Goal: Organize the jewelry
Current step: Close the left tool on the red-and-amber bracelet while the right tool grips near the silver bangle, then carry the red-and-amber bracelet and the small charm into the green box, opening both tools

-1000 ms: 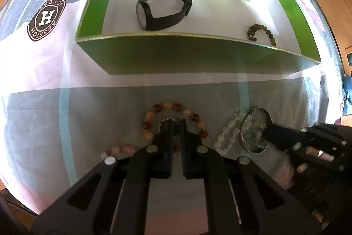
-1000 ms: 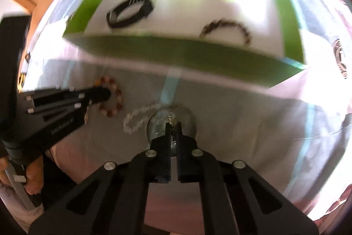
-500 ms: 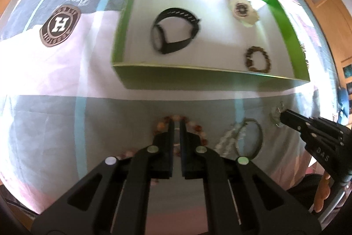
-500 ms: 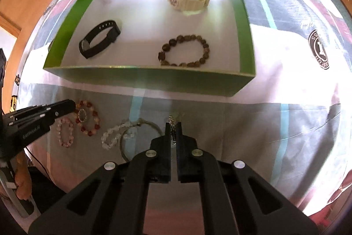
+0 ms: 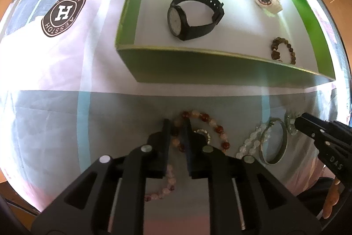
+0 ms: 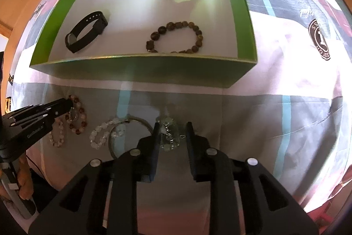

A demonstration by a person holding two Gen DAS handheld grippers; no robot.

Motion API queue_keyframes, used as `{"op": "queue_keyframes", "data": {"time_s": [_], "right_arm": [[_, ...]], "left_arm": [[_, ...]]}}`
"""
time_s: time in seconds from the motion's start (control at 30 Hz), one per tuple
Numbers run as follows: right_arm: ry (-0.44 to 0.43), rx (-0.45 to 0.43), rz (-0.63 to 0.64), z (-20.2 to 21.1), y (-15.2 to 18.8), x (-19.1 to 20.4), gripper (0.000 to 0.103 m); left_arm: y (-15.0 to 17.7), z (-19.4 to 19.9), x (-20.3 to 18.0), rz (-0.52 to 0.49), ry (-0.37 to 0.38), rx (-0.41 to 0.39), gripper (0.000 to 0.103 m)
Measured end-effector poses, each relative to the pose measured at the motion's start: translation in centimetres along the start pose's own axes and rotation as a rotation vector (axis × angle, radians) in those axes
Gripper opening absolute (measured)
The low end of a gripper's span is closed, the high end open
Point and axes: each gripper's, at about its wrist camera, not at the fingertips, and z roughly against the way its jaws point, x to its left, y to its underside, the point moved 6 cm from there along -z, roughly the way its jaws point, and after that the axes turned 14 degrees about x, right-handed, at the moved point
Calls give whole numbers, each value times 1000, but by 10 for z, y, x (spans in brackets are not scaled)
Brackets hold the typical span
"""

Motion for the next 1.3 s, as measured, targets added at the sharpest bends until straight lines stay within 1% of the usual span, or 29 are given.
{"op": "queue_keyframes", "data": {"time_s": [0.07,0.2,0.27,0.43,0.47,0.53,0.57,0.6,0.63,0.8,0.87,1.1,1.23,1.3], "right_arm": [[7,-2,1,1,0,-3,23],[6,19,4,-6,0,-1,23],[11,29,7,-10,-2,0,23],[24,19,20,-13,-3,8,22],[12,21,25,-13,-3,10,15],[6,20,28,-13,-2,12,13],[6,16,29,-13,-2,15,13],[2,12,26,-12,-1,15,13],[-5,7,25,-11,0,14,13],[-20,-21,22,-1,2,17,13],[-28,-29,24,4,3,19,13],[-85,-106,62,40,16,27,13],[-128,-175,64,60,17,26,13],[-145,-213,61,73,17,27,13]], "left_arm": [[0,-1,-2,-4,2,-2,16],[1,-4,-4,1,8,-1,17],[1,-2,-4,0,13,0,19],[2,1,0,-8,14,0,22],[3,2,-1,-8,13,0,22],[3,2,-3,-7,12,0,22],[3,2,-4,-6,12,-1,20],[3,3,-3,-2,5,-2,14],[3,3,-2,3,-1,-4,11],[3,10,4,17,32,-12,8],[4,15,3,13,37,-23,8],[12,45,-4,-19,69,-81,8],[16,70,-7,-32,95,-146,8],[18,85,-13,-36,108,-208,8]]}}
